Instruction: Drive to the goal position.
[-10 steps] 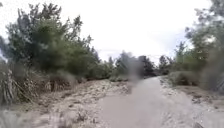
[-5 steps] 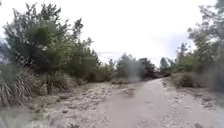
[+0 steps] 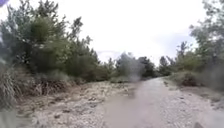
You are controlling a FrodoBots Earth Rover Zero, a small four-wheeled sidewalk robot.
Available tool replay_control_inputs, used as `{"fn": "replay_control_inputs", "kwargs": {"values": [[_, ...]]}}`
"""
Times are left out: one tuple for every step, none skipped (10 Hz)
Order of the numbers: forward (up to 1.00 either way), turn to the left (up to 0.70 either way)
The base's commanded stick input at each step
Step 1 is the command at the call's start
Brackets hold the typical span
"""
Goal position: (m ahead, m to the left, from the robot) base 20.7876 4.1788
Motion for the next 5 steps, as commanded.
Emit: {"fn": "replay_control_inputs", "kwargs": {"values": [[0.45,0.0],[0.45,0.0],[0.45,0.0],[0.45,0.0],[0.45,0.0]]}}
